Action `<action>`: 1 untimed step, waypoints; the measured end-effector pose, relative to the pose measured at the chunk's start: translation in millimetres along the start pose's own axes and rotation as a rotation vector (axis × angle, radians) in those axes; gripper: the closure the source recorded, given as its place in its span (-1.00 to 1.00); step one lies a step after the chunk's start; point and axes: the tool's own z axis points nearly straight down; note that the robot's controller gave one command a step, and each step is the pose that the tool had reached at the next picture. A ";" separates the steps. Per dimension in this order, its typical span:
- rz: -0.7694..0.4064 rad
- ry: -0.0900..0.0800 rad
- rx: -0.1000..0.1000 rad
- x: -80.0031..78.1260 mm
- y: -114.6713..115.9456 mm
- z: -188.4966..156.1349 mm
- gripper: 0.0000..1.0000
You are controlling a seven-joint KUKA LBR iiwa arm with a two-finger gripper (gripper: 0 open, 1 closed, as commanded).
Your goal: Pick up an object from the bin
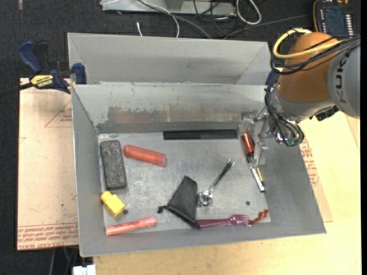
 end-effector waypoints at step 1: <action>-0.003 -0.007 0.001 -1.9 0.5 -4.1 -1.00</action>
Offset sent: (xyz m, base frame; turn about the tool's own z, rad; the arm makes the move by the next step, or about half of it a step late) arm -0.0264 0.0794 -0.0911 -0.3887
